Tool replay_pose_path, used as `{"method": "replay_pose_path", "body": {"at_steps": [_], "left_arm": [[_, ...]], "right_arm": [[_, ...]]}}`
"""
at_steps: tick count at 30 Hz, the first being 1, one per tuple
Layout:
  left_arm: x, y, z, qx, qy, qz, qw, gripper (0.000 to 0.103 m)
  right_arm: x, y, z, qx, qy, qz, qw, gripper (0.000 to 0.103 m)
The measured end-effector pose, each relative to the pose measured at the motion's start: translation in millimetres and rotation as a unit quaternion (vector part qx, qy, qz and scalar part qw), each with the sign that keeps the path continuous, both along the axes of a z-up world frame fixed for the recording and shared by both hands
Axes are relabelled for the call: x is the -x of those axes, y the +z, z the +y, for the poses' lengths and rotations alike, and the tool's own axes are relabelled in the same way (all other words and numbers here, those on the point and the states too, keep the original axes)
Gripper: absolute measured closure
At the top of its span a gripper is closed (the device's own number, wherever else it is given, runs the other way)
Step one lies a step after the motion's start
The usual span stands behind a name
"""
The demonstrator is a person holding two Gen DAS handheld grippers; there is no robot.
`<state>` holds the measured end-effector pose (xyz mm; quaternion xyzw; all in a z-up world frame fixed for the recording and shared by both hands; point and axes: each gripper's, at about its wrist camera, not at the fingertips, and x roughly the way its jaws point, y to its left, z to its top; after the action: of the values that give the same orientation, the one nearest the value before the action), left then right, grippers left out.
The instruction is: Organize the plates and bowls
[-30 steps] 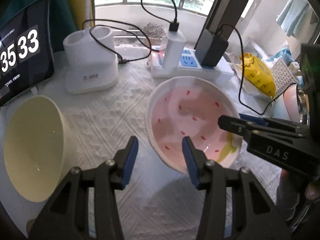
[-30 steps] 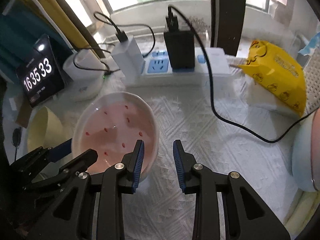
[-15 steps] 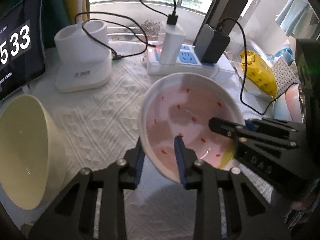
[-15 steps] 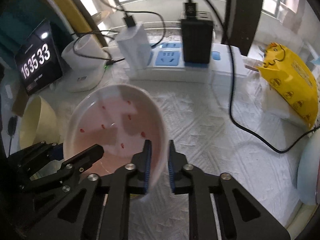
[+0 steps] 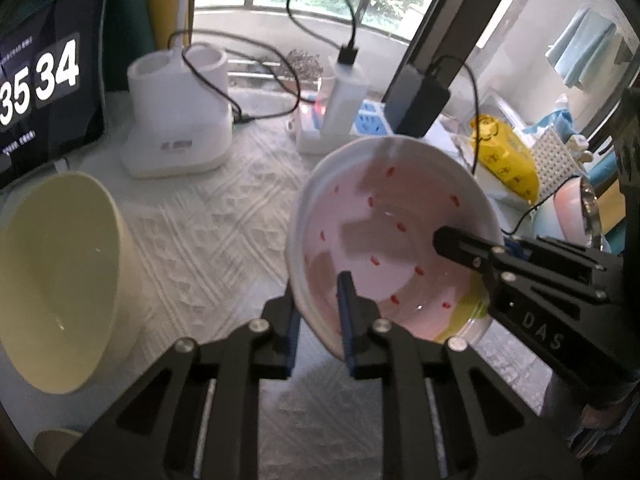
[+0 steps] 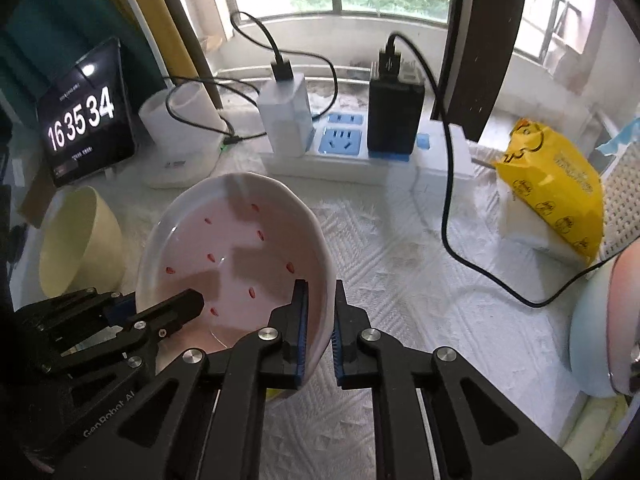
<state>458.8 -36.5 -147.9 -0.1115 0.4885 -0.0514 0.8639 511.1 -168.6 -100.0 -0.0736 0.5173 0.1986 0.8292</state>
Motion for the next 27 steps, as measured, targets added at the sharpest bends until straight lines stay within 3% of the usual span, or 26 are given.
{"method": "replay_pose_path", "body": {"at_steps": [15, 27], "left_arm": [[37.4, 49.4, 3.6, -0.015, -0.002, -0.065, 0.9978, 0.085], [70.6, 70.9, 2.9, -0.012, -0.008, -0.089, 0.9959, 0.085]], "right_arm": [[39.1, 54.9, 0.5, -0.014, -0.004, -0.05, 0.999, 0.092], [75.6, 80.7, -0.1, -0.017, -0.007, -0.076, 0.997, 0.092]]}}
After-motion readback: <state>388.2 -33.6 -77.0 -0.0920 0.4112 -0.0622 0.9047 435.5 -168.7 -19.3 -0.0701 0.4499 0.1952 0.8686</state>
